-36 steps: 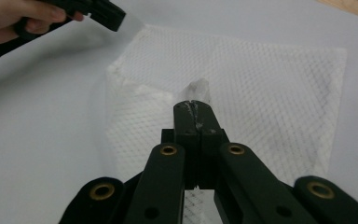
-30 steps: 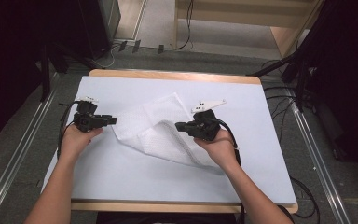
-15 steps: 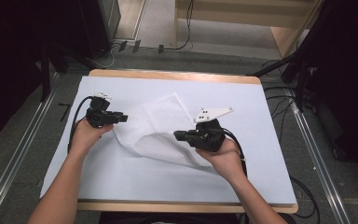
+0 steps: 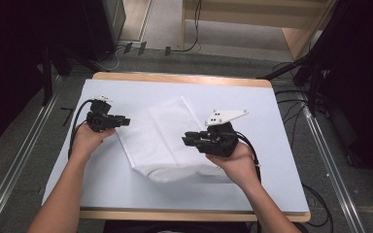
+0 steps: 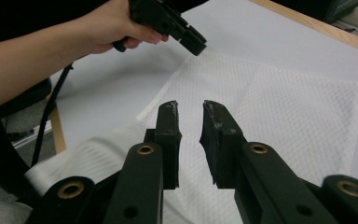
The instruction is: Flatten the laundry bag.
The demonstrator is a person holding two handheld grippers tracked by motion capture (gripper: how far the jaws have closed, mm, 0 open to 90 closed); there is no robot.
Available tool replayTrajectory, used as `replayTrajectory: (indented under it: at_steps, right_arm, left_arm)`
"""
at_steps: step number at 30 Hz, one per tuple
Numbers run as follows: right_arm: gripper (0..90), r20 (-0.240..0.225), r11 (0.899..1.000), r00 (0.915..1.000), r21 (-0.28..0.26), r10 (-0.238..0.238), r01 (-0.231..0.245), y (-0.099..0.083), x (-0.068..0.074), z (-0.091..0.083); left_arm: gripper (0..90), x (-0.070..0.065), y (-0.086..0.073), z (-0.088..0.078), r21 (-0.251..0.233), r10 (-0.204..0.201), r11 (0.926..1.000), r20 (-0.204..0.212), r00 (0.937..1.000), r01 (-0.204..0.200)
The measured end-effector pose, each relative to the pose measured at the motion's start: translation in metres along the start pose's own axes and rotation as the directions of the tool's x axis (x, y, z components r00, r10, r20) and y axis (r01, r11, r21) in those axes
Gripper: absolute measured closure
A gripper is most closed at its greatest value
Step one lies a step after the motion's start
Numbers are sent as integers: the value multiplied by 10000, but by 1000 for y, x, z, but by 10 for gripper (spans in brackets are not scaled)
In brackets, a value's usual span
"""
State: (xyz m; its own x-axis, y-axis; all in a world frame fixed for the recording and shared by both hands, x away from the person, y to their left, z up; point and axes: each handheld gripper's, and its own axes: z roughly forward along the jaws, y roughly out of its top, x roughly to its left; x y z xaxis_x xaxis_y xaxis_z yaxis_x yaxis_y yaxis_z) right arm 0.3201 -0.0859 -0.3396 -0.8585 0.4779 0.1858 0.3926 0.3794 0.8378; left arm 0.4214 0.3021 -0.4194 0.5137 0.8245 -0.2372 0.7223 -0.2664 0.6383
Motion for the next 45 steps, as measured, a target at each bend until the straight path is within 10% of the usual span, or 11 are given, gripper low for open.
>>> replayTrajectory:
  at_steps: [27,45]
  right_arm:
    - [662,843,9985,9964,533,75,-121,-23,-72,51]
    - [613,1640,9861,9810,1120,1038,-1230,-29,-131,92]
  left_arm:
    - [506,1,-14,-14,-96,-395,9992,-451,9982,391]
    - [429,-15,-29,-29,-62,-686,9976,-882,9937,683]
